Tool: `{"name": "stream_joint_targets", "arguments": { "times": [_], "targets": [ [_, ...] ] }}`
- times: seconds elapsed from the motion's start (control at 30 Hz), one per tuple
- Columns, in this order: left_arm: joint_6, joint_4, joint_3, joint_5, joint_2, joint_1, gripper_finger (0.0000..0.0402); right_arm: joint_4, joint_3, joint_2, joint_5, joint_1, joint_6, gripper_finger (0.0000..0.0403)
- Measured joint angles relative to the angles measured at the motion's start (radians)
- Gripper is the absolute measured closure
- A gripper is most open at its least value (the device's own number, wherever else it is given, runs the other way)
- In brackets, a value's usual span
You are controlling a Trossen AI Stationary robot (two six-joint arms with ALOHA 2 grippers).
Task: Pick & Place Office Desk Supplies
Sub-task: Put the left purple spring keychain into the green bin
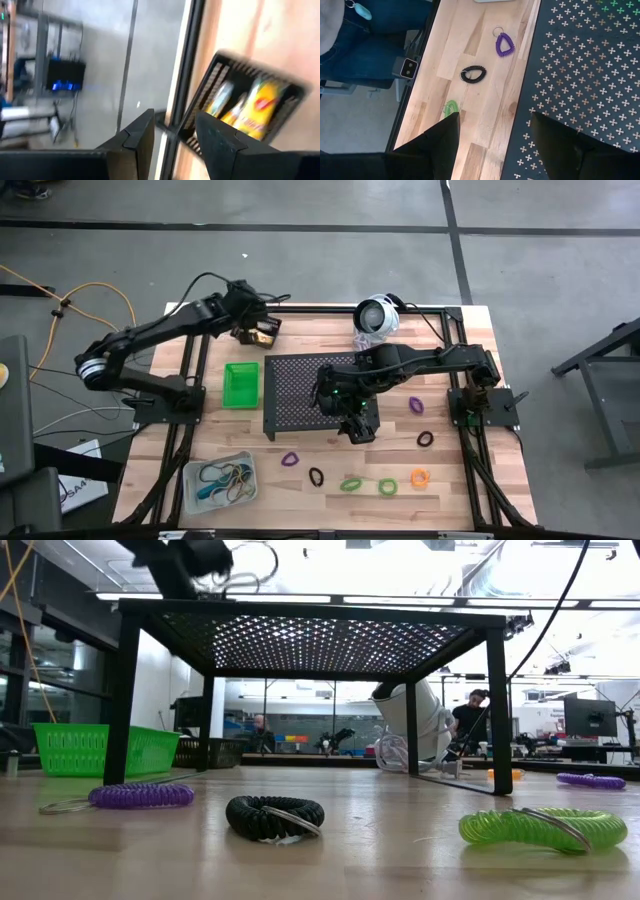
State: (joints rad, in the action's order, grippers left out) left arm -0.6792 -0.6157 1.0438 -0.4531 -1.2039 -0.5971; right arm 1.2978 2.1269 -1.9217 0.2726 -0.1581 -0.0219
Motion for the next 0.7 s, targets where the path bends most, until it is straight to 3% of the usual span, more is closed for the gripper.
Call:
{"name": "stream_joint_targets", "arguments": {
  "times": [0.3,0.7],
  "targets": [
    [0.098,0.01,0.0,0.082,0.118,0.139,0.0267,0.0,0.0,0.0,0.009,0.0,0.003,0.0172],
    [0.276,0.006,0.0,0.087,0.193,0.416,0.0267,0.011,0.0,0.0,0.026,-0.004,-0.023,0.0172]
  ]
}}
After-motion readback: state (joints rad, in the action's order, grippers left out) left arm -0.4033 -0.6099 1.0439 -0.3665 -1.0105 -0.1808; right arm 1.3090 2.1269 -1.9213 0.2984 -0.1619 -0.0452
